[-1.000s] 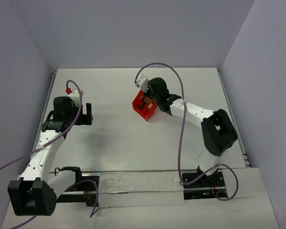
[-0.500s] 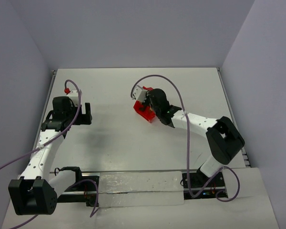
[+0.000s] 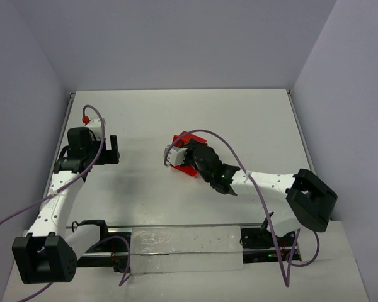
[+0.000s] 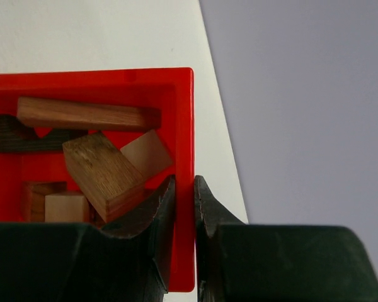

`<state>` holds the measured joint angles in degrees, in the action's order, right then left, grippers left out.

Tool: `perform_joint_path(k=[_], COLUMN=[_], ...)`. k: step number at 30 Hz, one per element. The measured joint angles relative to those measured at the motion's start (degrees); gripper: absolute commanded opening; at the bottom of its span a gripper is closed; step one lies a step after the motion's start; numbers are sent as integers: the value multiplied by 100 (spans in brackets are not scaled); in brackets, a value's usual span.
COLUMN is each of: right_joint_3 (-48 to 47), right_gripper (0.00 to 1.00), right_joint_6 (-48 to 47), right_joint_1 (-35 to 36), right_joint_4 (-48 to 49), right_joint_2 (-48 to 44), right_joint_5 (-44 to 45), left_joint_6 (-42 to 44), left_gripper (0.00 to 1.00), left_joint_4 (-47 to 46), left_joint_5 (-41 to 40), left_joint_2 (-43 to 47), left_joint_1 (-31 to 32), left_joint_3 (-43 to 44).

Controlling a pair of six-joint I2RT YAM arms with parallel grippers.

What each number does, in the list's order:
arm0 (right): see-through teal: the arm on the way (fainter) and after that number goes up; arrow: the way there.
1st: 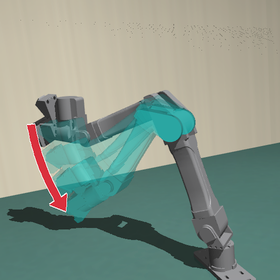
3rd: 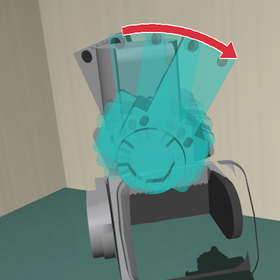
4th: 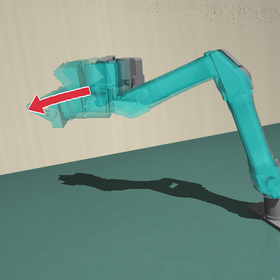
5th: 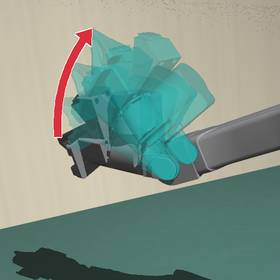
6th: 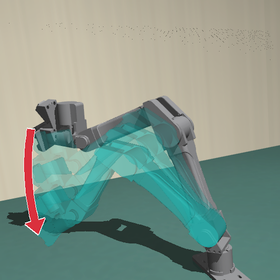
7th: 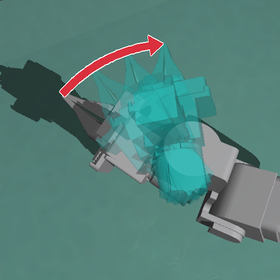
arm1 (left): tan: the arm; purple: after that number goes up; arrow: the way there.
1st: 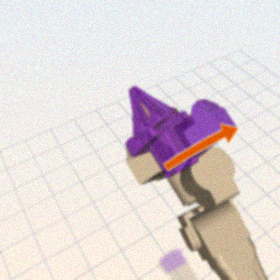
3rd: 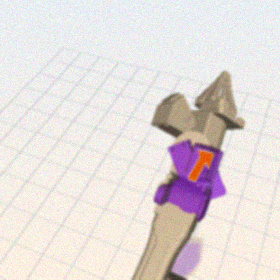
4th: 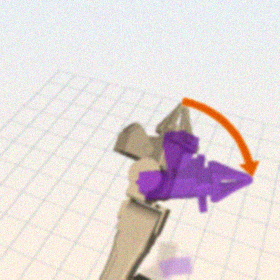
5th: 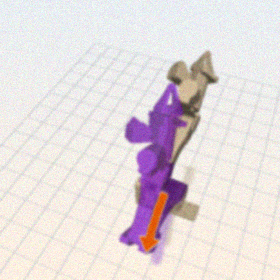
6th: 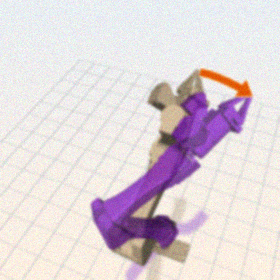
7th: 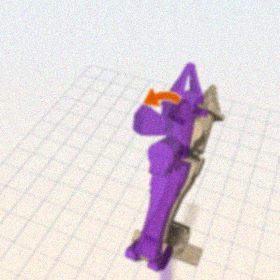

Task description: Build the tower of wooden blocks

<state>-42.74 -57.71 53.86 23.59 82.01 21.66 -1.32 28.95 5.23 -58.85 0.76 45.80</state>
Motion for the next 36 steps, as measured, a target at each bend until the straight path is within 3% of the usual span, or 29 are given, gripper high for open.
perform_joint_path(k=[14,27,36], right_joint_3=[1028,1625,1819], right_gripper=[0,0,0], right_joint_6=[-1311,-2442,-3454], right_joint_1=[919,1354,1584], right_joint_4=[2425,4136,4999], right_joint_2=[222,704,1665], right_joint_5=[1101,1466,1558], left_joint_6=[-15,-79,-101], left_gripper=[99,99,99], left_joint_4=[0,-2,-2], left_joint_5=[-34,-55,-57], left_joint_2=[0,0,0], left_joint_1=[-22,-24,-24], left_joint_3=[0,0,0])
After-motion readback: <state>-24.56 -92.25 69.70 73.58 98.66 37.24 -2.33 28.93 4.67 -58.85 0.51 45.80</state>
